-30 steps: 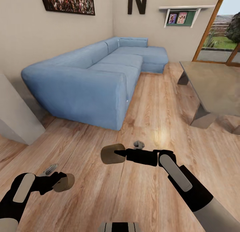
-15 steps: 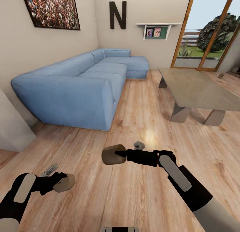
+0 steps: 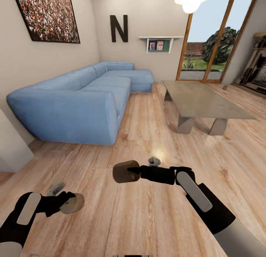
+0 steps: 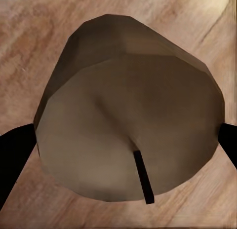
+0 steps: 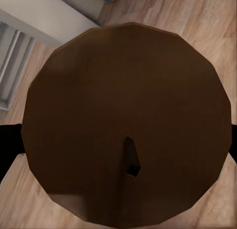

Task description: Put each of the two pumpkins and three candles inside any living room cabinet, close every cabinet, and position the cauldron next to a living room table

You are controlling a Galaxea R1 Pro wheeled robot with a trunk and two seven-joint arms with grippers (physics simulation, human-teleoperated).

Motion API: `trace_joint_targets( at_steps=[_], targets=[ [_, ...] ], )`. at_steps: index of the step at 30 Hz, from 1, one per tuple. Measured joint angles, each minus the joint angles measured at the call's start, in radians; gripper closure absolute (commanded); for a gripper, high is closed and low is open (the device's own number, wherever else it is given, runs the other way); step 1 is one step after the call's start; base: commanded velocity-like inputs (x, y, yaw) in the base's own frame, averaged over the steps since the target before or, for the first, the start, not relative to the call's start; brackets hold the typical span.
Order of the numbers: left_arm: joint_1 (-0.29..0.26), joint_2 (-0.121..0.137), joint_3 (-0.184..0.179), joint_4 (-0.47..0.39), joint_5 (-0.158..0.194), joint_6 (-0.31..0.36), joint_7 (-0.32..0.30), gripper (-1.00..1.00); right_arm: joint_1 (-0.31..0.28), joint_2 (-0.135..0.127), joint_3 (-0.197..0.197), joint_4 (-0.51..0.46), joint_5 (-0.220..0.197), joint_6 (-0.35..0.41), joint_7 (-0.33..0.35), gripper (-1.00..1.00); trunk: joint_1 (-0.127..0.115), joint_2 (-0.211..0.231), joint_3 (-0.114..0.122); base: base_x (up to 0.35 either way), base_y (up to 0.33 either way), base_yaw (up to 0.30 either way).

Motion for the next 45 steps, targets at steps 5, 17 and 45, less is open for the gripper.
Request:
trace_joint_targets(
  at_steps=[5,17,45],
  targets=[
    [0.000,0.000,-0.022,0.000,0.001,-0.001,0.000,1.00,0.000,0.000,-0.001,-0.002,-0.008,0.001,-0.001,1.00,-0.002,0.001,0.014,-0.008,0.000,-0.213],
    [0.000,-0.001,-0.034,0.000,0.004,-0.002,-0.001,1.00,0.000,-0.001,-0.002,-0.007,-0.117,0.002,-0.006,1.00,-0.008,0.004,0.043,0.000,0.000,-0.081],
    [0.000,-0.002,-0.034,-0.006,0.003,-0.001,-0.001,1.00,0.000,-0.001,-0.002,0.001,-0.124,0.001,-0.005,1.00,-0.035,0.048,0.059,0.000,0.000,0.000]
  ],
)
